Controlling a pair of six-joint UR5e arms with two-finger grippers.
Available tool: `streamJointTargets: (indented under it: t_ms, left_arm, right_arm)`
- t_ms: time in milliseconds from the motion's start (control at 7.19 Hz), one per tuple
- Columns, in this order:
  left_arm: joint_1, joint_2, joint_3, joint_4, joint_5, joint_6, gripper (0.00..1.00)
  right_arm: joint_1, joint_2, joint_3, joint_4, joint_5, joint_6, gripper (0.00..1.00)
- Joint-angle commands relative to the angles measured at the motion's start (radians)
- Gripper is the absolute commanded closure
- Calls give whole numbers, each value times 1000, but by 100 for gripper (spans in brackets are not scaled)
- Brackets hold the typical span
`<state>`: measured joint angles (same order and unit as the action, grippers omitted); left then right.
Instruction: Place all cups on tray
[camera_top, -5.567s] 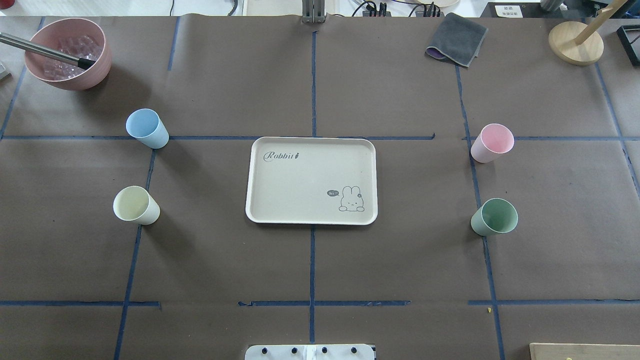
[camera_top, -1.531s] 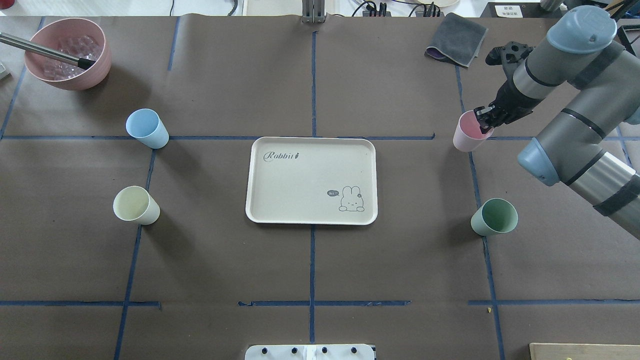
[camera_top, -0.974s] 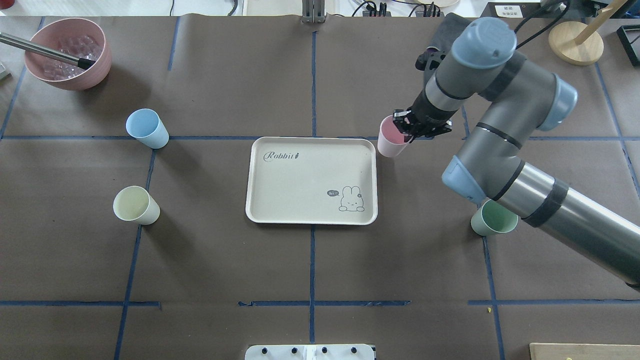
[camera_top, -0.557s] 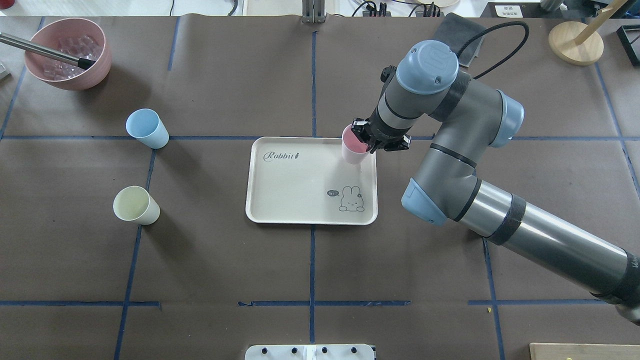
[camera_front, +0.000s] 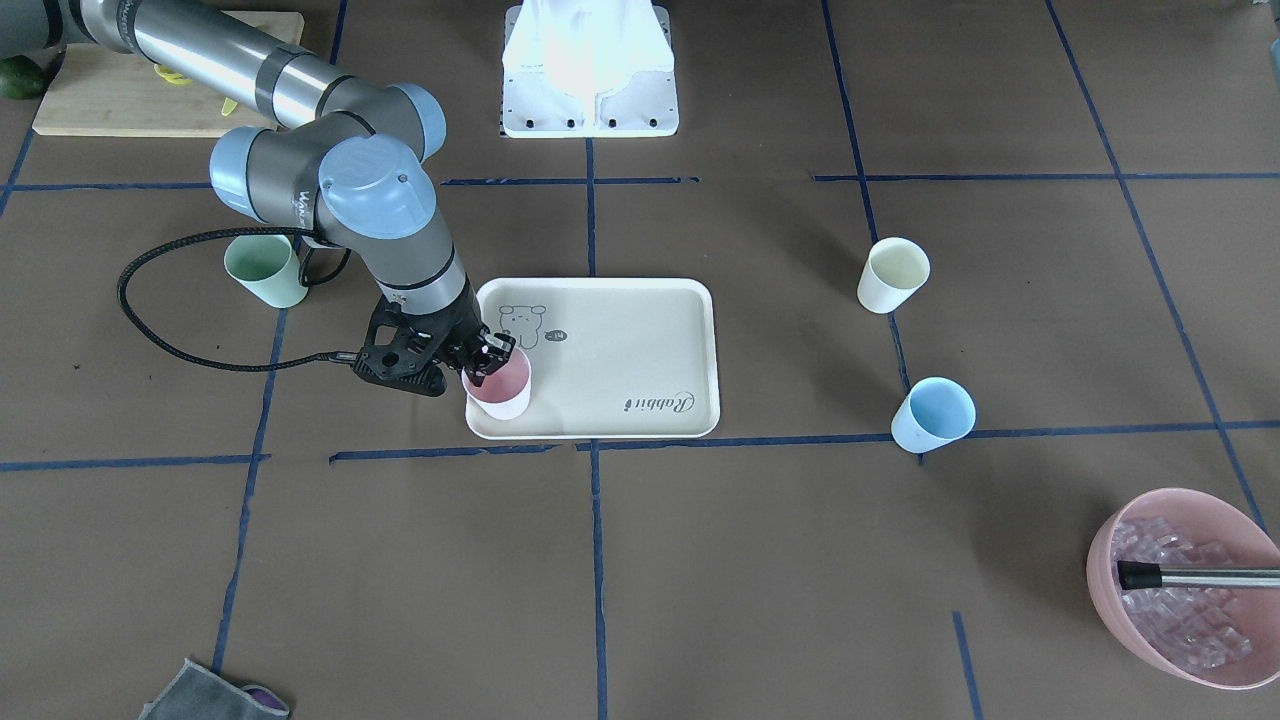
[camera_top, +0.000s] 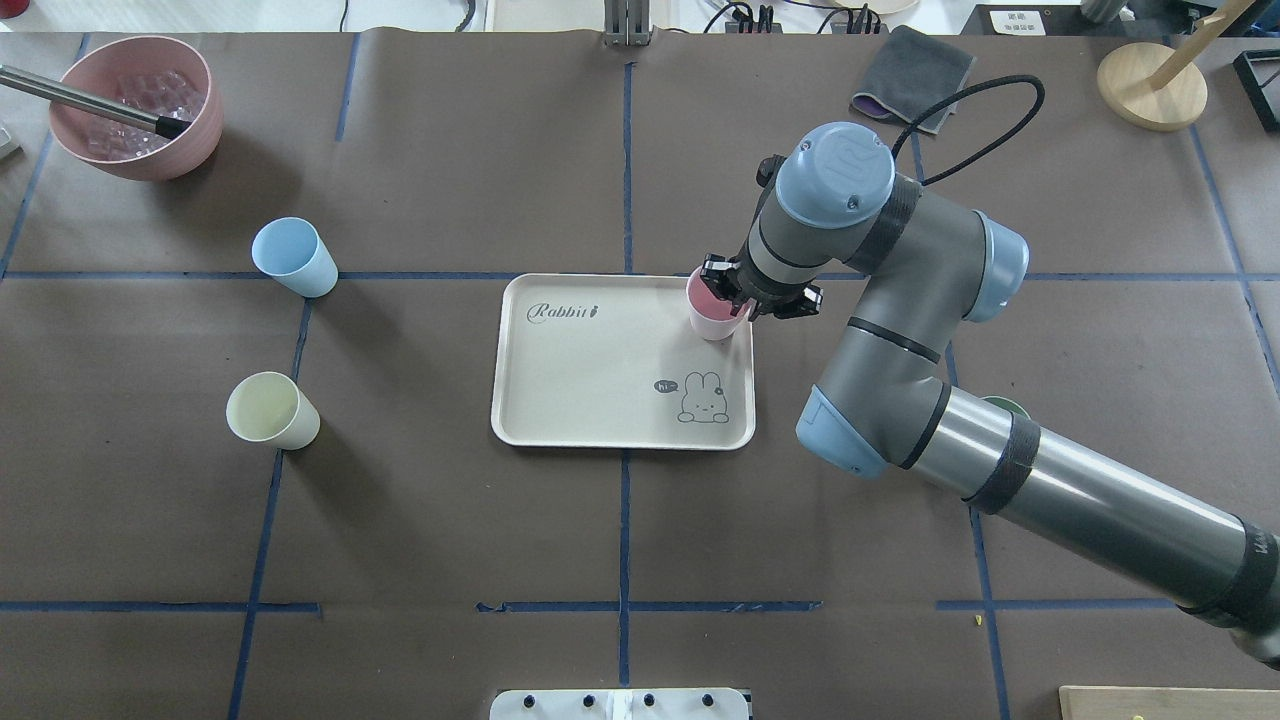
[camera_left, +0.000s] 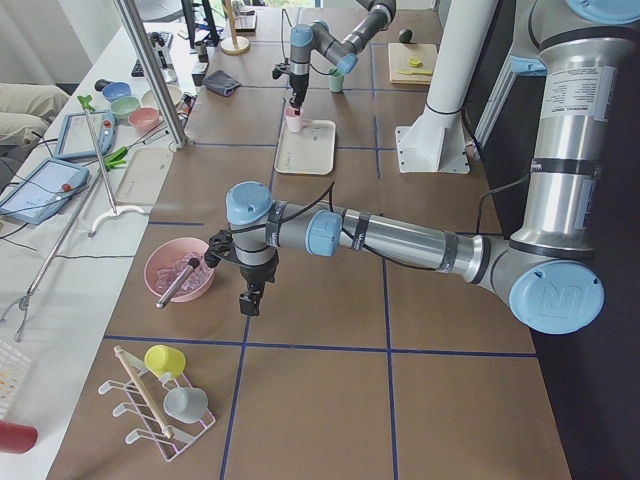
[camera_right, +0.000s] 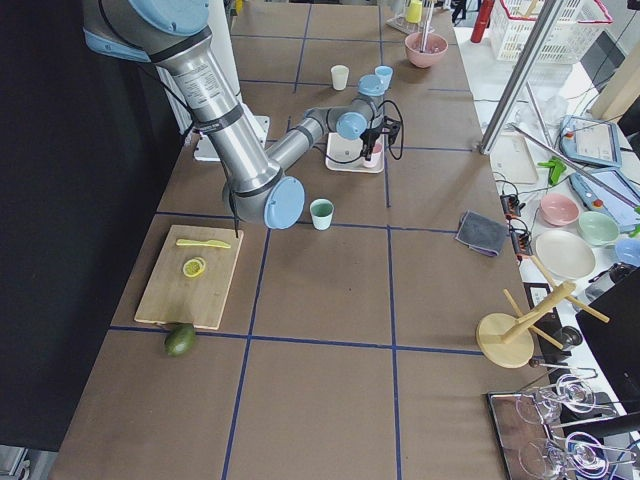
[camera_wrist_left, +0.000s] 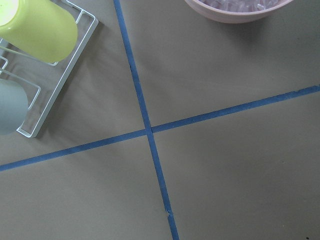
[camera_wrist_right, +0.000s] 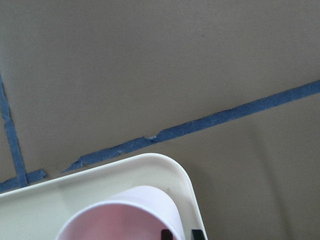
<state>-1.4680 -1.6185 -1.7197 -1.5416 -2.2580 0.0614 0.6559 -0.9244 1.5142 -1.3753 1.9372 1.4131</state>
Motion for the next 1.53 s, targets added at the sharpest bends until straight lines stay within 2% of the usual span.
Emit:
streamJointTargets:
  t_ms: [0, 139, 278, 418, 557, 696, 835, 1113, 1253, 1392]
  left_arm:
    - [0, -1, 2, 1, -2, -5, 0]
    - [3, -7, 0, 2, -2, -8, 0]
    - [11, -9, -1, 0, -2, -6, 0]
    - [34, -12, -12, 0, -2, -65, 0]
    - [76, -14, -33, -38, -20, -241, 0]
    - [106, -11, -37, -126, -23, -314, 0]
    - [126, -8, -49, -162, -23, -372, 0]
    - [321, -1, -150, -186, -8, -675, 0]
    - [427, -1, -182, -189, 30, -845, 0]
    - [537, -1, -210, -215, 125, -997, 0]
  right_arm:
    - [29, 4, 4, -1, 32, -51, 1]
    - [84, -5, 11, -5, 114, -110, 1]
    - [132, -40, 18, -14, 161, -200, 1]
    - [171, -95, 56, -18, 167, -349, 1]
    - [236, -138, 67, -31, 228, -456, 1]
    - [317, -190, 70, -31, 302, -590, 1]
    - [383, -252, 70, -30, 346, -741, 1]
    - [494, -394, 83, -25, 402, -1040, 1]
    - [545, -454, 84, -19, 413, -1162, 1]
    - [565, -493, 86, -15, 411, -1228, 1]
